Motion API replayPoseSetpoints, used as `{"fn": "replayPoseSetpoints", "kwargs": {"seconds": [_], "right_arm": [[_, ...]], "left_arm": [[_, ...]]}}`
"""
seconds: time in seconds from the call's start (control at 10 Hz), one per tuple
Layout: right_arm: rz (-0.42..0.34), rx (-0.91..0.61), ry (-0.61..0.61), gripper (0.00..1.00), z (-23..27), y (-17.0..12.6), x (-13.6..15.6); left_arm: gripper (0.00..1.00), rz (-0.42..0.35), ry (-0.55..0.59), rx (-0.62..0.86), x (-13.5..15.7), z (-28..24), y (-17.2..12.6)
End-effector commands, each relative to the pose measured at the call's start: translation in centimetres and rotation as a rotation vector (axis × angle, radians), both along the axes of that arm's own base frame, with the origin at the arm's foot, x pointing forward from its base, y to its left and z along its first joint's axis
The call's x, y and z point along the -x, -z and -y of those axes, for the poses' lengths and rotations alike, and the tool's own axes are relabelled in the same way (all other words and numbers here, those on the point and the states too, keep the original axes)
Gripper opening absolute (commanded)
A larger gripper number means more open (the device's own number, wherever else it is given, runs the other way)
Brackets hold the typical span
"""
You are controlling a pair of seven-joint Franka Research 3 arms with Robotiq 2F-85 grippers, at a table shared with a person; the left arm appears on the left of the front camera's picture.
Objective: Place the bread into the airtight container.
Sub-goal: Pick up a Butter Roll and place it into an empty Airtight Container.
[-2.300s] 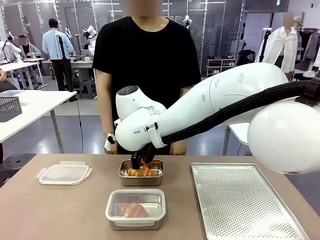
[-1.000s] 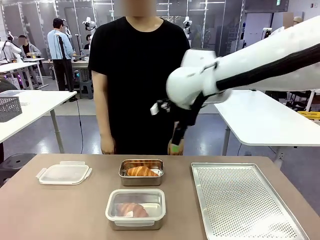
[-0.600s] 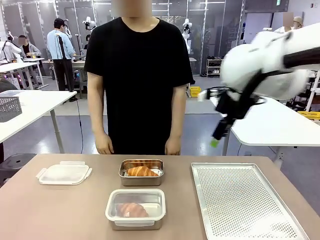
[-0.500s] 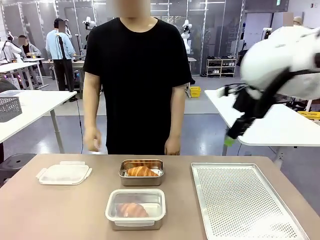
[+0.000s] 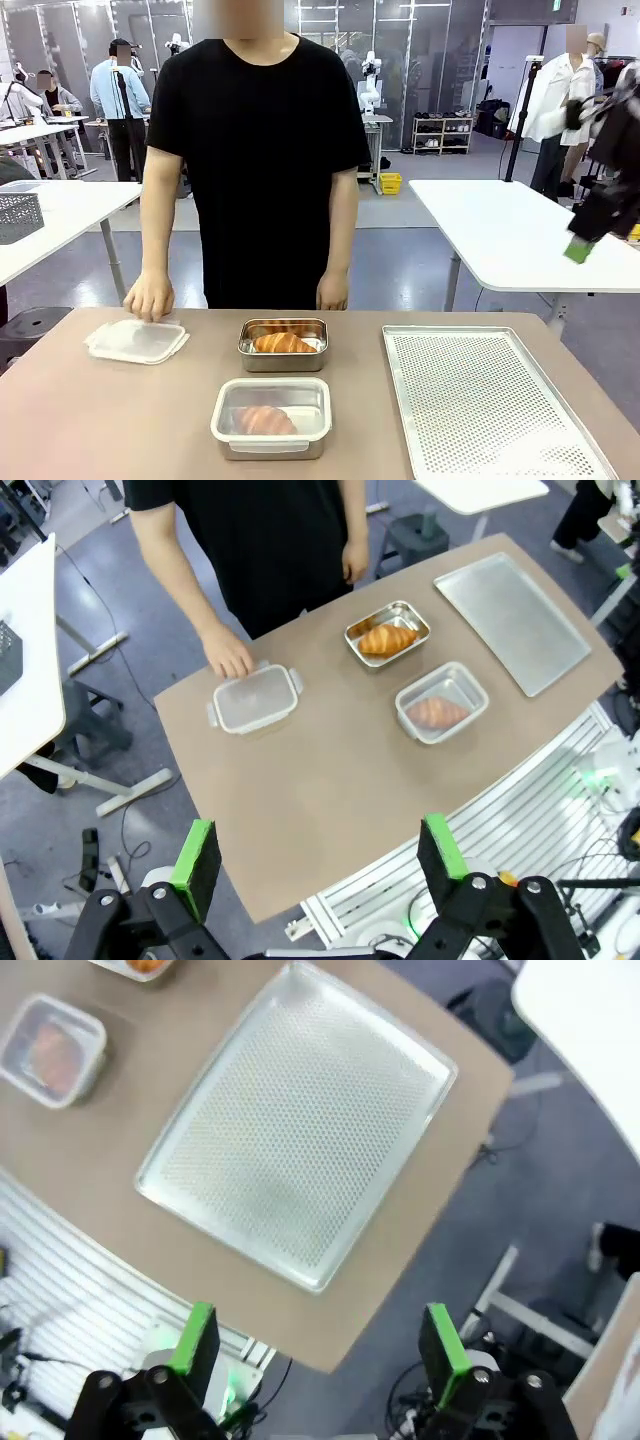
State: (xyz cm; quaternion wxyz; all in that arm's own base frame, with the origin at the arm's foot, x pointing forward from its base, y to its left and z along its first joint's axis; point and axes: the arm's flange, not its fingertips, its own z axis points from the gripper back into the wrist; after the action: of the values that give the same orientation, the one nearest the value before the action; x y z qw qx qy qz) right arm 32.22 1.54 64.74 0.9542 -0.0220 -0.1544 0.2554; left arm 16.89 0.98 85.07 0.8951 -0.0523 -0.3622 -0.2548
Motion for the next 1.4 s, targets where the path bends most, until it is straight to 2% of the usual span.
{"fn": "replayPoseSetpoints", "kwargs": {"seconds": [0.0,0.1,0.4,0.7,0.9,1.0,1.3], "right_arm": [[0.024,-0.043,0.03,1.0,0.0,-4.3,2.1],[0.057,-0.054,0.079,1.0,0.9,-6.8,3.9],[0.096,-0.148,0.04,1.0,3.1,-11.6,7.5],[0.163,-0.154,-0.009,1.0,1.8,-15.9,10.4],[0.193,-0.16,-0.005,1.0,0.4,-16.0,10.1],[0.184,-0.134,-0.019,1.0,2.1,-16.3,10.8],[0.184,-0.134,-0.019,1.0,2.1,-16.3,10.8]], "left_arm": [[1.0,0.001,-0.001,-0.001,0.0,0.0,-0.1],[1.0,0.001,-0.001,-0.001,0.0,0.0,-0.1],[1.0,0.001,-0.001,-0.001,0.0,0.0,-0.1],[1.0,0.001,-0.001,-0.001,0.0,0.0,-0.1],[1.0,0.001,-0.001,-0.001,0.0,0.0,-0.1],[1.0,0.001,-0.001,-0.001,0.0,0.0,-0.1],[1.0,0.001,-0.001,-0.001,0.0,0.0,-0.1]]}}
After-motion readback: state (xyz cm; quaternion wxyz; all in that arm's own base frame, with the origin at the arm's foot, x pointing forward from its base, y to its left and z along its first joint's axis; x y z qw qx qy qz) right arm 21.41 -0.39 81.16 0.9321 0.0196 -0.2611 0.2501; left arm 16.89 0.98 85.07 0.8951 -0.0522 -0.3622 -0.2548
